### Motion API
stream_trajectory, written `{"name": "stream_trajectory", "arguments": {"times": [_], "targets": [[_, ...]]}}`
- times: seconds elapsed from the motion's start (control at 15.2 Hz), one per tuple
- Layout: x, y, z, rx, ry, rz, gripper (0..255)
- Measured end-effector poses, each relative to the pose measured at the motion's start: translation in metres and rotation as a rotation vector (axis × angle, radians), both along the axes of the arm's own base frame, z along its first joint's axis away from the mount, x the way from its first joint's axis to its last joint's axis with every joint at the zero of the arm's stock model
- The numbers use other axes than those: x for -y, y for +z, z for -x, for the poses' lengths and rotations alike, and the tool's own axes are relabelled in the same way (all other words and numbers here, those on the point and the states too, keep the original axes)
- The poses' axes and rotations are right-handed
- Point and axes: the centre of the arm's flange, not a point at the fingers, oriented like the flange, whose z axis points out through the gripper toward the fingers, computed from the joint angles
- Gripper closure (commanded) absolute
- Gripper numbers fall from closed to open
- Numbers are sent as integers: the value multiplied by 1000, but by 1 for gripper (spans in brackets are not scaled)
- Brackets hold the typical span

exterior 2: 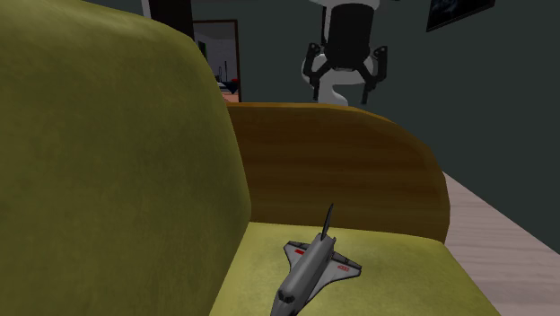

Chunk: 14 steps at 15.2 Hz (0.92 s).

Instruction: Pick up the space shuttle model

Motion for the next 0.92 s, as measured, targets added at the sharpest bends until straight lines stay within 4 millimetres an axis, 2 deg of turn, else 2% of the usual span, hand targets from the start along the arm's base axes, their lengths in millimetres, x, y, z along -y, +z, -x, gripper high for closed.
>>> {"name": "stream_trajectory", "arguments": {"times": [0.53, 0.92], "targets": [[8, -84, -57, -2, -105, -4, 0], [24, -155, -102, -3, -184, -8, 0]]}}
